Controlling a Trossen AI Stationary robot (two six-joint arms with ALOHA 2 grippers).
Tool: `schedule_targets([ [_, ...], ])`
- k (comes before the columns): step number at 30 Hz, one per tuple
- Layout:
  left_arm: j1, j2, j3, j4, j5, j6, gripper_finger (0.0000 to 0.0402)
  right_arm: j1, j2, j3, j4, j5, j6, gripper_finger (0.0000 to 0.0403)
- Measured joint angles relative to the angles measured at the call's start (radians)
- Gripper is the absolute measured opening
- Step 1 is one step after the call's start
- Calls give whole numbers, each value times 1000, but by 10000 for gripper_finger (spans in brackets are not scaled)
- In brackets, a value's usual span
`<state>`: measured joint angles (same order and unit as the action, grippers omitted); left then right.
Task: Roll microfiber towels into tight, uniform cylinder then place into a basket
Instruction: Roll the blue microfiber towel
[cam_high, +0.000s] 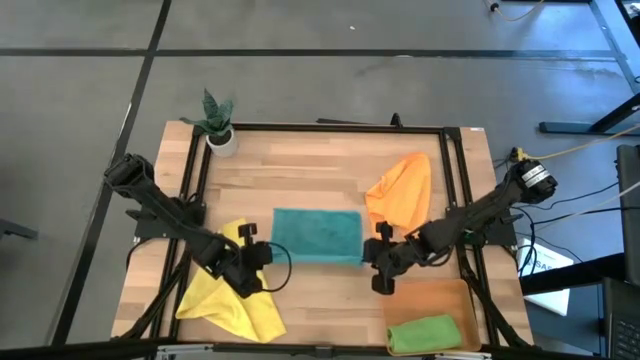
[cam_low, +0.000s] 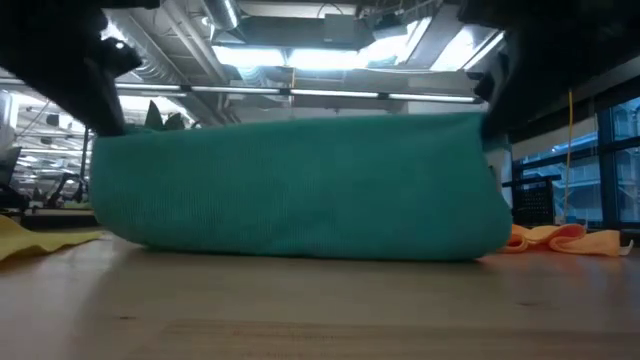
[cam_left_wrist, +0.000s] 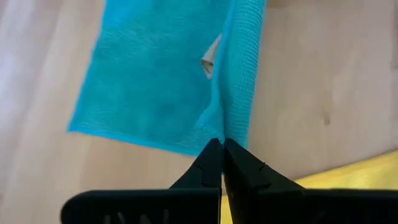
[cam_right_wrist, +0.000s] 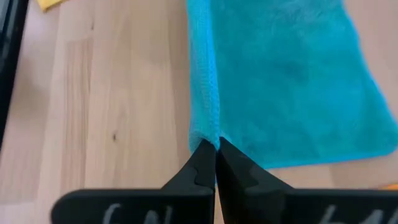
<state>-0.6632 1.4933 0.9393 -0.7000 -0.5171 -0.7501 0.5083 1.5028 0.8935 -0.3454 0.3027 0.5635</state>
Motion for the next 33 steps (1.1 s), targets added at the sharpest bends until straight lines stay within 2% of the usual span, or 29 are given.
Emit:
schedule_targets([
  [4,-5,0,-50,66,0,-35,0,13,0,-32,7,2,61,3],
  [10,12,0,-87,126,-31,-36,0,13,0,-62,16,7,63,3],
  [23,118,0,-120,134,-133,-33,0,-54,9,-63,9,142,31,3],
  [29,164,0,-120,135,-176,-33,0,-108,83,-63,10,231,-22,3],
  [33,187,22,-120,139,-206,-28,0,-138,125,-63,9,246,-55,3],
])
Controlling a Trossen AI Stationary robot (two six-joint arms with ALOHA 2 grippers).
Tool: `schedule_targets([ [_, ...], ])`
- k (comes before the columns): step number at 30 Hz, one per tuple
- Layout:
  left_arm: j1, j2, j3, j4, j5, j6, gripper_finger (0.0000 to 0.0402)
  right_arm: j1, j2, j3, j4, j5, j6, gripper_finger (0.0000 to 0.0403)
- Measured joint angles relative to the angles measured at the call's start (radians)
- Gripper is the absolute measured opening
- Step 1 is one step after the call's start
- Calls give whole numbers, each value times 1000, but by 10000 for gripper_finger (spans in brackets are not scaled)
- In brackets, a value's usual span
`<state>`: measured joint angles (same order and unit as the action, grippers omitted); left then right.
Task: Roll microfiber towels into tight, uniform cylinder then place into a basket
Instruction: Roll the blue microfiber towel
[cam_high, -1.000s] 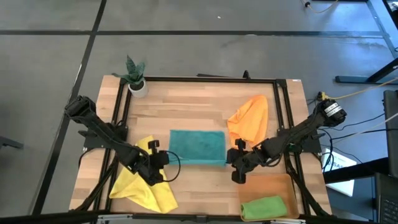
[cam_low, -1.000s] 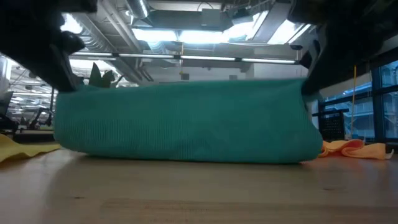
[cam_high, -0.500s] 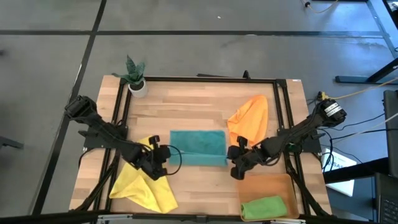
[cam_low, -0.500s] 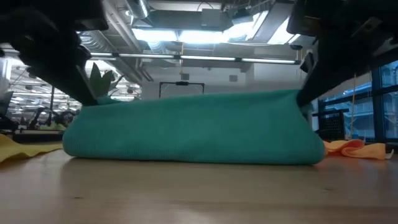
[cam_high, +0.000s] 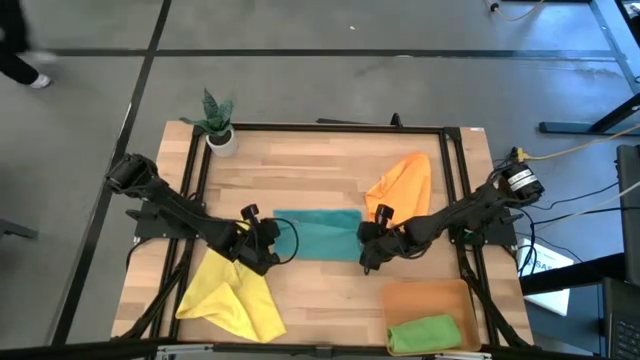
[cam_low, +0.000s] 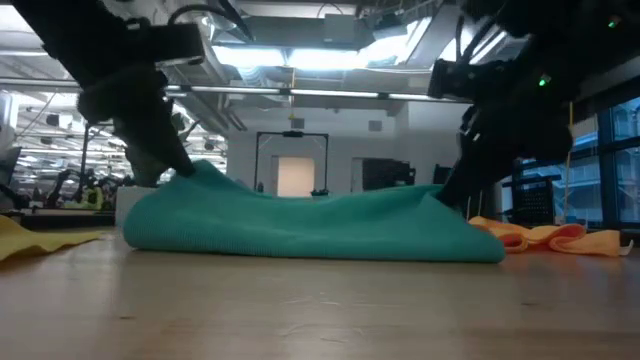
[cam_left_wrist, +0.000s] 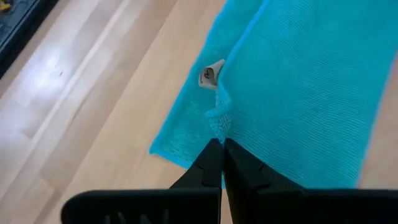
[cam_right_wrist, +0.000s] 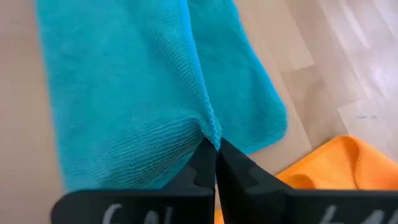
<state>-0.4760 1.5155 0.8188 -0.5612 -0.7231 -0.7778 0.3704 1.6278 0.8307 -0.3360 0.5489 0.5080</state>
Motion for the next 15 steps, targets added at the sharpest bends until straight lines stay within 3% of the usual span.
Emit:
schedule_targets([
  [15,73,129,0,34,-47,2,0,-66,9,0,-6,35,-16,3],
])
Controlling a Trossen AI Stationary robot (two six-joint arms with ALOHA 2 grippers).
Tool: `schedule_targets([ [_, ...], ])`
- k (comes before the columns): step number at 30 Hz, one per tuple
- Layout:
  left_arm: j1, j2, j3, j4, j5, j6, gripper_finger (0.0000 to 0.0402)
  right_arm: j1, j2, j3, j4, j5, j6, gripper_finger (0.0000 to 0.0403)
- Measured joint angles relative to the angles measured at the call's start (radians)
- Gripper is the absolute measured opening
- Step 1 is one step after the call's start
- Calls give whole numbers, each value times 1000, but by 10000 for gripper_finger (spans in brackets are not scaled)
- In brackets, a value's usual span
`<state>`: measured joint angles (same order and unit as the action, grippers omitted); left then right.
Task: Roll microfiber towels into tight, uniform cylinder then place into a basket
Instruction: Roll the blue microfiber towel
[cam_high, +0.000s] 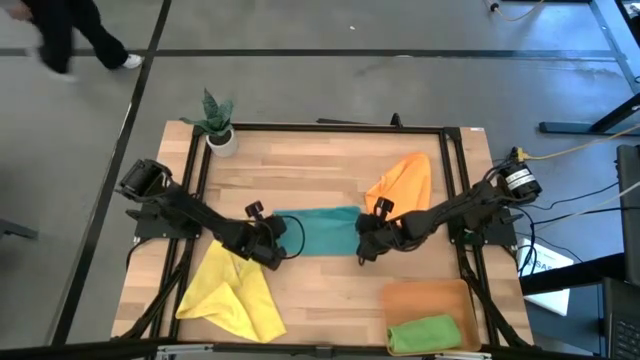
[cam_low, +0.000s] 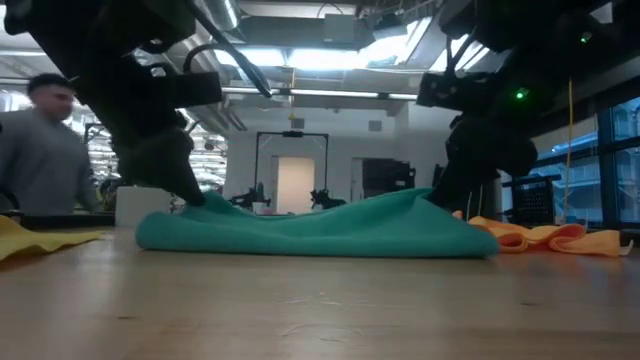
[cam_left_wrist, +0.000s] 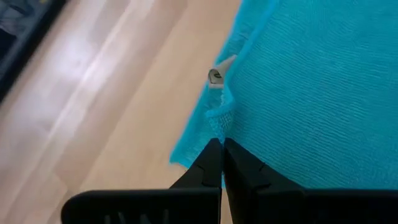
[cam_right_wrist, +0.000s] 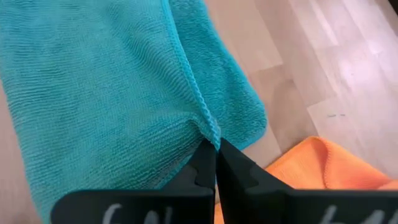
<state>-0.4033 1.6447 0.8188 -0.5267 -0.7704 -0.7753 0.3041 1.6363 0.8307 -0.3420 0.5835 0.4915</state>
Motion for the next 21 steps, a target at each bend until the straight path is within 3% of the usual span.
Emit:
schedule_targets([
  [5,13,0,0,0,-58,0,0,-21,0,0,0,51,1,3],
  [15,24,0,0,4,-57,20,0,-45,11,1,2,54,1,3],
  [21,24,0,0,7,-51,20,0,-46,11,1,3,-24,4,27],
])
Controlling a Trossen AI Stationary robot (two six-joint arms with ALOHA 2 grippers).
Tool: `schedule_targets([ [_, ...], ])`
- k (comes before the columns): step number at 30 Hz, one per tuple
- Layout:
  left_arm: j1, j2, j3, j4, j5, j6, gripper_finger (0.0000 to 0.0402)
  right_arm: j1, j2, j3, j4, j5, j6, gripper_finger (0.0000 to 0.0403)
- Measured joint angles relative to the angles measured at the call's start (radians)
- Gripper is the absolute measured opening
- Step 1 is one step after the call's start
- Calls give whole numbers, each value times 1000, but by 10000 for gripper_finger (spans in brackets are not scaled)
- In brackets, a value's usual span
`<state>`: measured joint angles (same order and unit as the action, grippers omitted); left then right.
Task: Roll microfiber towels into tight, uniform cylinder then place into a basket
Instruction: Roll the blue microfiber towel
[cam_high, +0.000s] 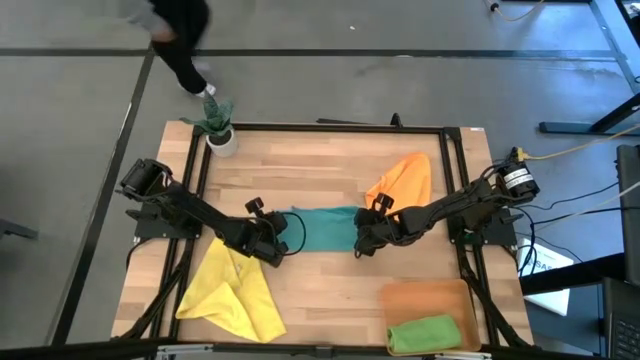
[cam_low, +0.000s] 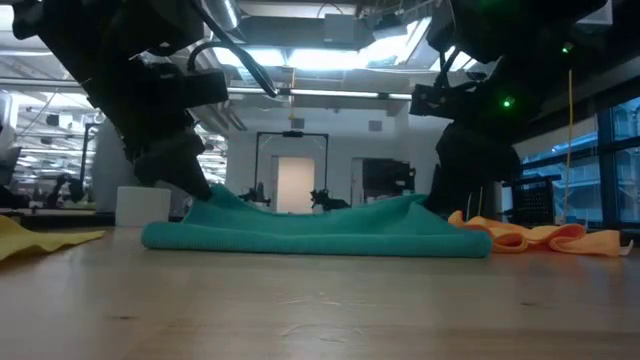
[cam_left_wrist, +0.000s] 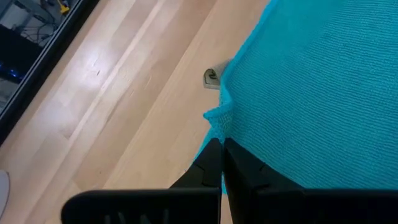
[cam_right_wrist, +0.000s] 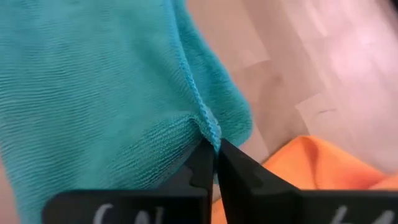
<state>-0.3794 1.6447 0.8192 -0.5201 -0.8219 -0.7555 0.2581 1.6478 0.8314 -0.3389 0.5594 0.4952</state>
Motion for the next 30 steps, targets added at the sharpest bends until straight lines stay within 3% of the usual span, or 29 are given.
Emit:
schedule_targets([
  [9,11,0,1,38,0,7,31,0,0,0,2,-11,23,78],
  [16,49,0,1,38,0,7,73,-4,0,0,2,-5,-7,150],
  [23,72,-1,1,40,0,7,78,-41,0,43,-2,-15,-1,185],
  [27,66,-2,1,47,28,9,78,-38,-2,104,11,-158,0,186],
  [30,65,-2,1,47,137,76,78,-16,-2,123,31,-314,-3,186],
])
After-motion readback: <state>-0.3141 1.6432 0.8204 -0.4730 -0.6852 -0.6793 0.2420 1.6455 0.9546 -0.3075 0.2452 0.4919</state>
